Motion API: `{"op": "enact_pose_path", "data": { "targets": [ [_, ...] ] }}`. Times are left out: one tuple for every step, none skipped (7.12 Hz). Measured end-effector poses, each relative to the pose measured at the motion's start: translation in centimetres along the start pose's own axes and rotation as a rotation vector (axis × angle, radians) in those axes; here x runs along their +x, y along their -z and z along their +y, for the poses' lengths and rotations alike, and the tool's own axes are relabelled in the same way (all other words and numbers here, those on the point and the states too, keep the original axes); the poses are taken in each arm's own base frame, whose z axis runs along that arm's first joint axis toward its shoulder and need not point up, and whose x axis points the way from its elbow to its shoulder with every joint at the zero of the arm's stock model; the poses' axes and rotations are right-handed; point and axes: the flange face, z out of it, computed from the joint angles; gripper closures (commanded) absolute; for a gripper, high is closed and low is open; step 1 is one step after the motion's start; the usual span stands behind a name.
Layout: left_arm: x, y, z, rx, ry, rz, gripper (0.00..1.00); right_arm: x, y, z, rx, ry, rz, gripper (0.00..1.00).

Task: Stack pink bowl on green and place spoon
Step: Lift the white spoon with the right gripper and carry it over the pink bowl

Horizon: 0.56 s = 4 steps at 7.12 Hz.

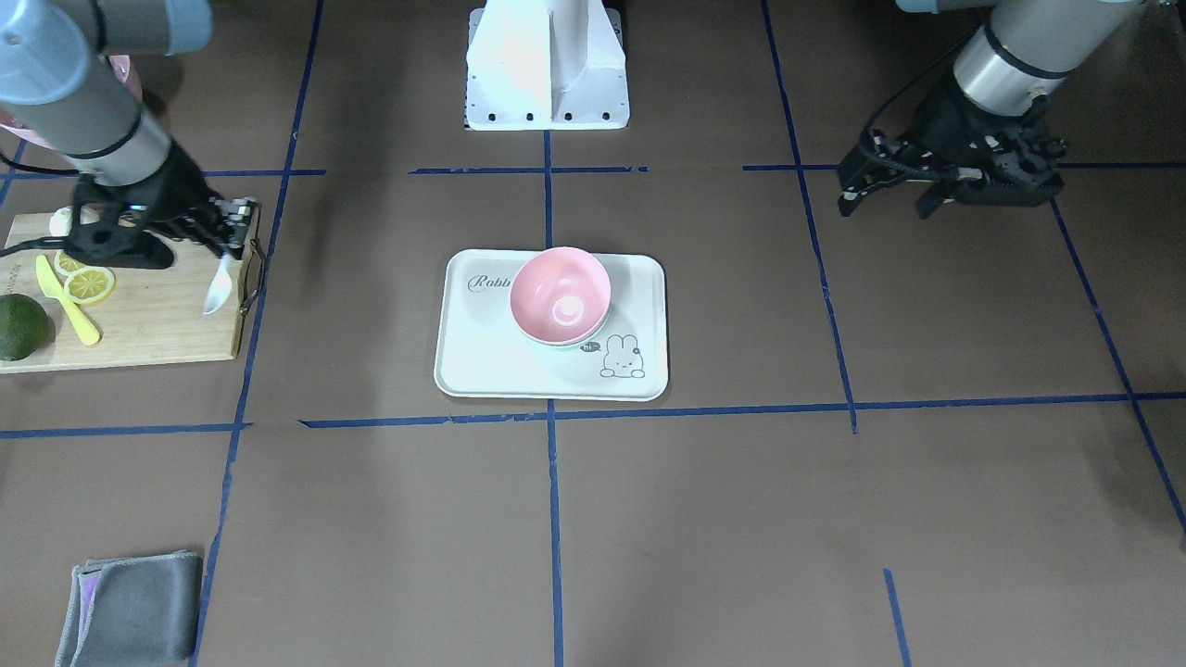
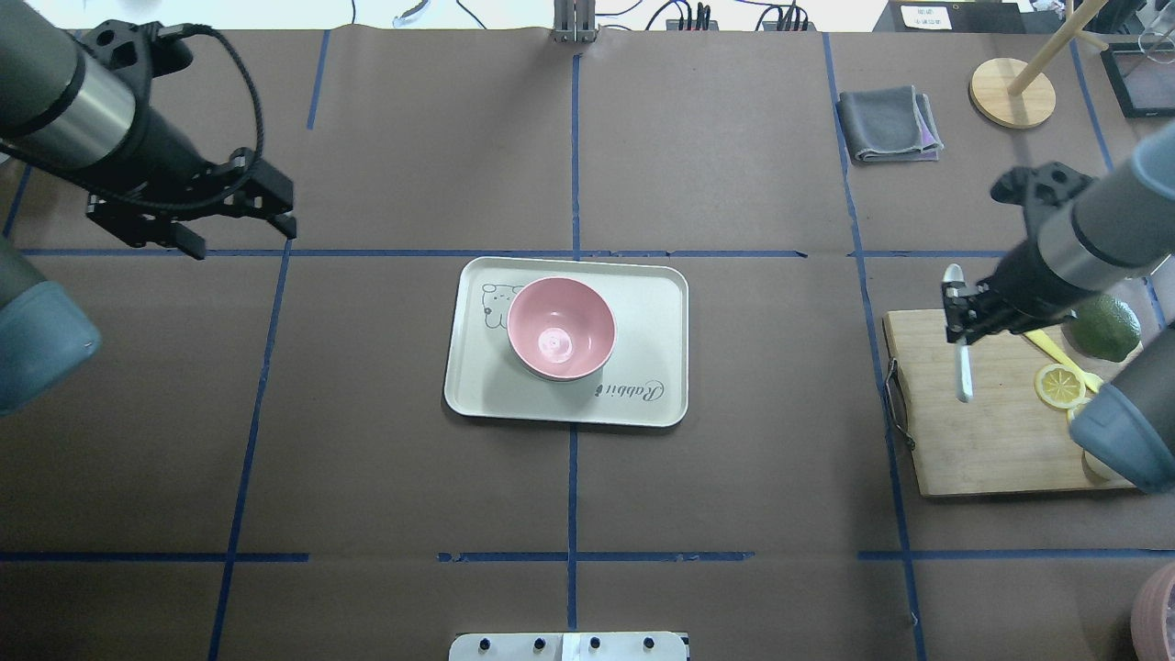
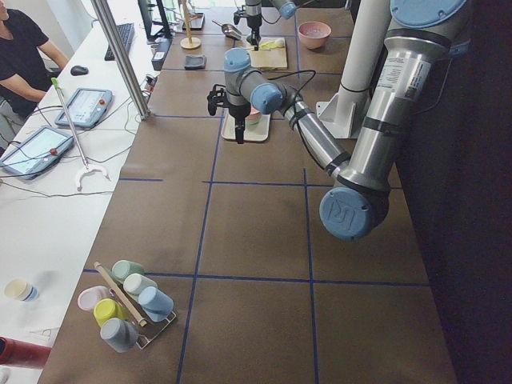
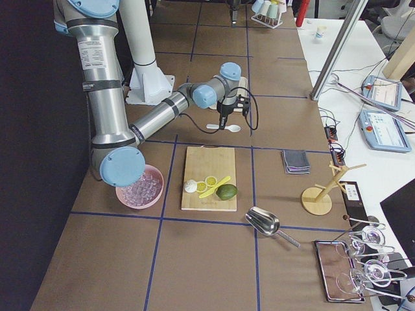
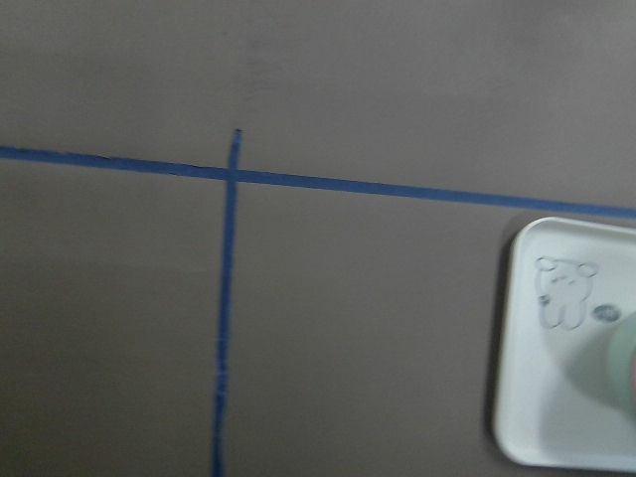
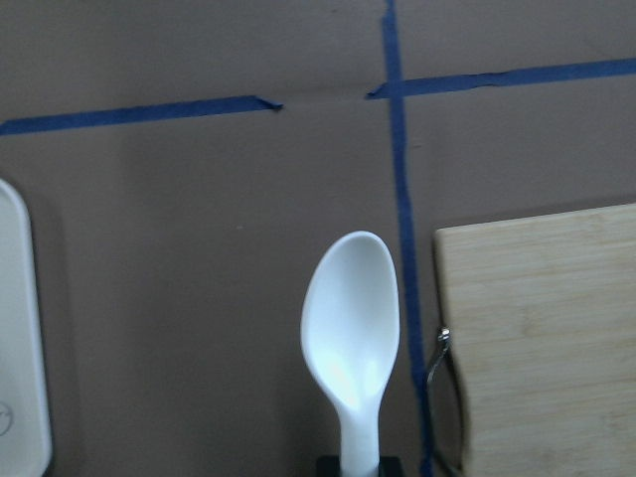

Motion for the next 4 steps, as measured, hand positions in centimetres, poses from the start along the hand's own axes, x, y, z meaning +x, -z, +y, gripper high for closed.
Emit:
{"op": "enact_pose_path", "data": {
  "targets": [
    [-3.7,0.5,0.7,0.003,-0.057,-0.028,0.0,-5.4,0.2,0.9,-0.014,0.026,0.011,1.0],
    [-6.8,0.7,1.5,-0.001,-0.086,-0.054,0.0,-10.2,0.0,1.8,-0.025,0.026,0.01,1.0],
    [-9.5,0.9,2.2,-0.005,-0.1,-0.076,0.0,-15.1,-0.2,2.4,-0.035,0.01,0.0,1.0],
    [-11.2,1.3,2.6,-0.003,-0.094,-0.089,0.0,-19.9,-0.5,2.8,-0.045,-0.014,-0.007,1.0]
  ]
}}
